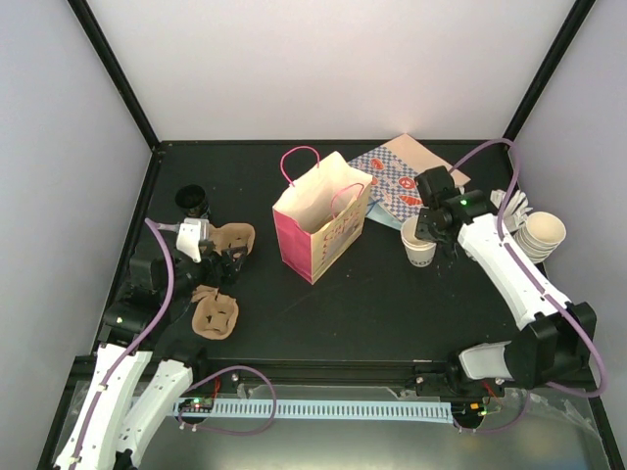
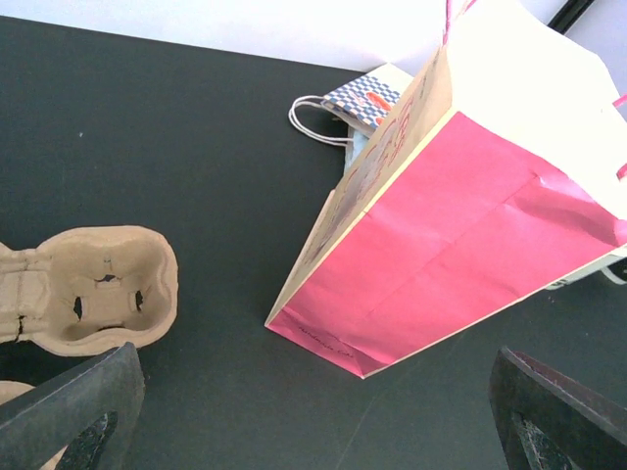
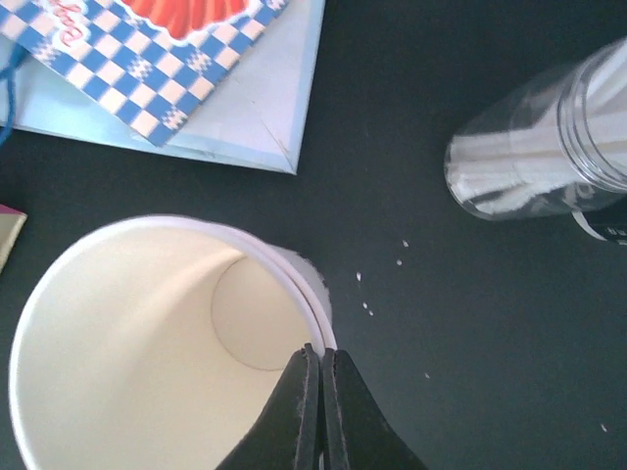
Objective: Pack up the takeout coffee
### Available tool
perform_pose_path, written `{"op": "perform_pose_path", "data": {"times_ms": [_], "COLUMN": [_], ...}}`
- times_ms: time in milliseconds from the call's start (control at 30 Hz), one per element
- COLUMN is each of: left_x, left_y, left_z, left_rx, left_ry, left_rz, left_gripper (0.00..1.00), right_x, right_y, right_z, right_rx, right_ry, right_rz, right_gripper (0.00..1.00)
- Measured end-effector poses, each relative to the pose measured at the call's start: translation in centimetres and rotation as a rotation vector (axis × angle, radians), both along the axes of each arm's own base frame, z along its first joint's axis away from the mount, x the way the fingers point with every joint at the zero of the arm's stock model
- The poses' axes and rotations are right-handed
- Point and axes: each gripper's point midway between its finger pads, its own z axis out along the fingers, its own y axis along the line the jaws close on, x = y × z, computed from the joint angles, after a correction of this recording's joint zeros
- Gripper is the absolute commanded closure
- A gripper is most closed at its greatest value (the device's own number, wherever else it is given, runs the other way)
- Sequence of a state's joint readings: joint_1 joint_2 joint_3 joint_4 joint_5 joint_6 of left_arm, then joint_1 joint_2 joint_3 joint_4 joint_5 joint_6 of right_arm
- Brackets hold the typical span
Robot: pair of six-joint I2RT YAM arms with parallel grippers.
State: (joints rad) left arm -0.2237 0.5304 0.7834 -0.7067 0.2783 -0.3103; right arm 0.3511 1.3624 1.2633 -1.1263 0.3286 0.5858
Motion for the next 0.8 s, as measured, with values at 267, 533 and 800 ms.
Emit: {"op": "perform_pose_path", "data": {"times_ms": [267,533,800], "left_x": [0.0,0.0,-0.3], "left_y": [-0.2,-1.1,-2.5], "left_z": [0.1,0.1,-1.6], "left_rx": [-0.016,-0.073,-0.161], "left_ry": [0.003,0.021,0.105], "left_rz": [-0.009,-0.035,-0.084], "left_gripper": [0.01,0.01,0.01], "right_x": [0.3,-0.4,-0.9], "right_y": [0.9,1.5,0.4], "right_z": [0.6,1.4,2.6], "right_rx": [0.052,0.117,0.056], "right_ry": [-0.045,-0.079,-0.094], "right_rz": [0.042,0.080,0.079], "right_gripper": [0.99,0.99,0.99]}}
